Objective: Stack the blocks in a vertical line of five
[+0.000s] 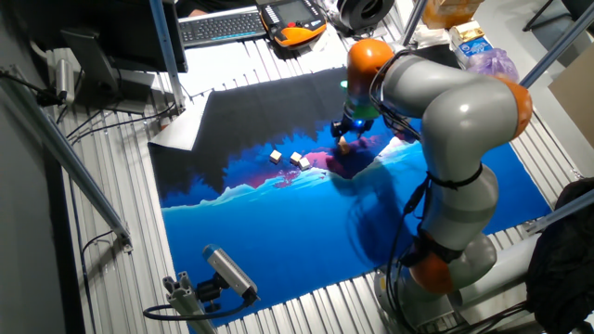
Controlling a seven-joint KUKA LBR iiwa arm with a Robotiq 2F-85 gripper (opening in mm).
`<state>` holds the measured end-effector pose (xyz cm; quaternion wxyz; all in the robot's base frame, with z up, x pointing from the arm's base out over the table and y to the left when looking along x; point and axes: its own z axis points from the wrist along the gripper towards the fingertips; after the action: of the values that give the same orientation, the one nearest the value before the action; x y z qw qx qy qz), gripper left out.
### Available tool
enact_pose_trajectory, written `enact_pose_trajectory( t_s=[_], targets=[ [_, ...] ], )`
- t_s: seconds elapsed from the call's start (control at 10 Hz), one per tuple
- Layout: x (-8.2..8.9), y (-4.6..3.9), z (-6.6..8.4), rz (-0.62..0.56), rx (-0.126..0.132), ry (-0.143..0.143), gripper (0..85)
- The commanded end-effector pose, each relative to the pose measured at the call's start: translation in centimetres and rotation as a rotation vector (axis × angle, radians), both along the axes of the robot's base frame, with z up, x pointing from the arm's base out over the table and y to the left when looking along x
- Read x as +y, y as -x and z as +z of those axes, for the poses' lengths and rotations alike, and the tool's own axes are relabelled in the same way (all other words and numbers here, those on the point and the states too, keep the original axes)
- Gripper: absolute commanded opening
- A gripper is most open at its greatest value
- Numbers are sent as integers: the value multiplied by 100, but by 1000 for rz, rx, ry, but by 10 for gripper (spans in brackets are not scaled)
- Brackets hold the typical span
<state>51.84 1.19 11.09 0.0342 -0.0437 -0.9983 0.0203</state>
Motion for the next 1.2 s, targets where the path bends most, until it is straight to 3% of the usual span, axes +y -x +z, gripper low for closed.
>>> enact_pose_trajectory(
  t_s=[0.0, 0.1, 0.3, 0.5, 0.7, 0.9, 1.1],
  targets=[
    [-3, 0, 0, 10, 9, 9, 680],
    [-3, 0, 0, 14, 19, 7, 680],
    [-3, 0, 0, 13, 12, -41, 680],
    [3, -129, -248, 21, -6, -33, 680],
    [28, -181, -455, 31, -22, -10, 680],
    [40, -136, -544, 39, -21, 20, 680],
    [-38, -93, -661, 50, -30, 1, 680]
  ],
)
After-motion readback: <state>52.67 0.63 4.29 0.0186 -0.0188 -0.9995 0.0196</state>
